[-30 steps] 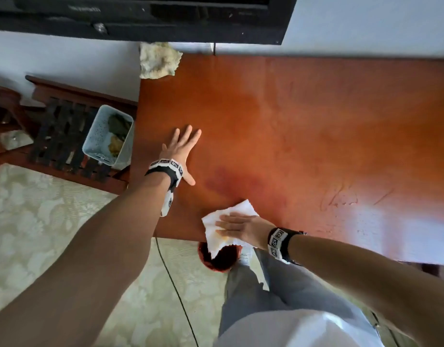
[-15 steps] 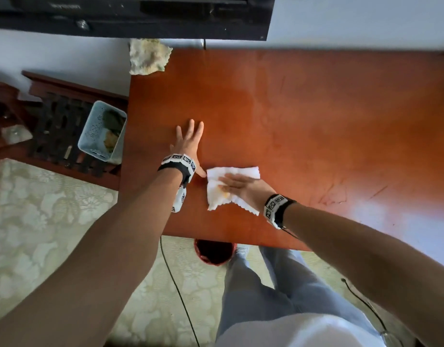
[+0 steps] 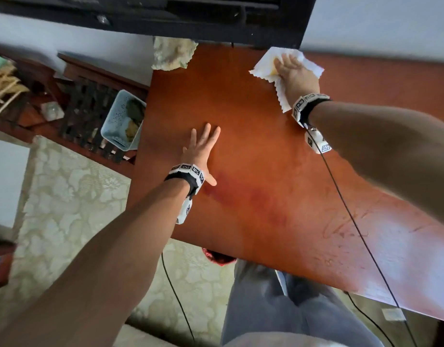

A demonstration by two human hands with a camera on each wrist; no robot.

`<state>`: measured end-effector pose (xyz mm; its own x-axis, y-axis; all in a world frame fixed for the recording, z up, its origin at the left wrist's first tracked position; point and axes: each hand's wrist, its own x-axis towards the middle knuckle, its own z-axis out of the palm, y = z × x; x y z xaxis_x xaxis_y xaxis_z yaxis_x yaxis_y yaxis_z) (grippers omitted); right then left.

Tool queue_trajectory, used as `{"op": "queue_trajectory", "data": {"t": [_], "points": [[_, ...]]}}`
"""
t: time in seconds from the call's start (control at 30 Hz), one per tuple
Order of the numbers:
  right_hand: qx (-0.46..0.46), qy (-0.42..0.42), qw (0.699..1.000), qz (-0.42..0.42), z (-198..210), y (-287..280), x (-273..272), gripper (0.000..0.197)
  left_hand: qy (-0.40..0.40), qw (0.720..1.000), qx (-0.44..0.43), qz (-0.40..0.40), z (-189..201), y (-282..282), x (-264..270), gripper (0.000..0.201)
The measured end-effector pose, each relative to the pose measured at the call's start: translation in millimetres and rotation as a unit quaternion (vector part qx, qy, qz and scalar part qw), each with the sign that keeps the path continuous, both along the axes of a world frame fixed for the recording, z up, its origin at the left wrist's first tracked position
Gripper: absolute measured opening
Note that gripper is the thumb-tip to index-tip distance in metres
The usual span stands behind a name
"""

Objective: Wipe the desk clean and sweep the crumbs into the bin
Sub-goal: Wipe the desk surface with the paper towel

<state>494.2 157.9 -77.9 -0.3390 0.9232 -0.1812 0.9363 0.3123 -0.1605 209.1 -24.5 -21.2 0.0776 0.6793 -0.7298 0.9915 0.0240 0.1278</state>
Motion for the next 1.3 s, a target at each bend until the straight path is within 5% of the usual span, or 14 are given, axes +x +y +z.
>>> {"op": "queue_trajectory", "data": {"t": [0.13, 0.33, 0.73, 0.87, 1.03, 1.3], "points": [[-0.009, 0.022, 0.999, -0.036, 4, 4, -2, 0.071, 0.003, 1.000, -0.005, 0.003, -1, 2, 0, 0.167], [-0.033, 0.056, 0.998, 0.009, 10, -79, -15, 0.072, 0.001, 1.000, -0.008, 0.007, -1, 1, 0, 0.166], [-0.078, 0.140, 0.939, 0.305, -4, -339, -15, 0.074, 0.011, 0.998, 0.036, -0.040, 20, 15, 32, 0.166], [-0.070, 0.125, 0.932, 0.333, -8, -313, -1, 0.079, 0.001, 0.999, 0.014, -0.045, 14, 35, 56, 0.165], [-0.058, 0.106, 0.979, 0.162, 2, -226, 11, 0.073, 0.006, 0.998, 0.011, -0.055, 2, 36, 55, 0.163], [-0.012, 0.026, 1.000, -0.007, -2, -24, 44, 0.069, 0.004, 0.999, 0.000, -0.043, 2, 41, 55, 0.162]]}}
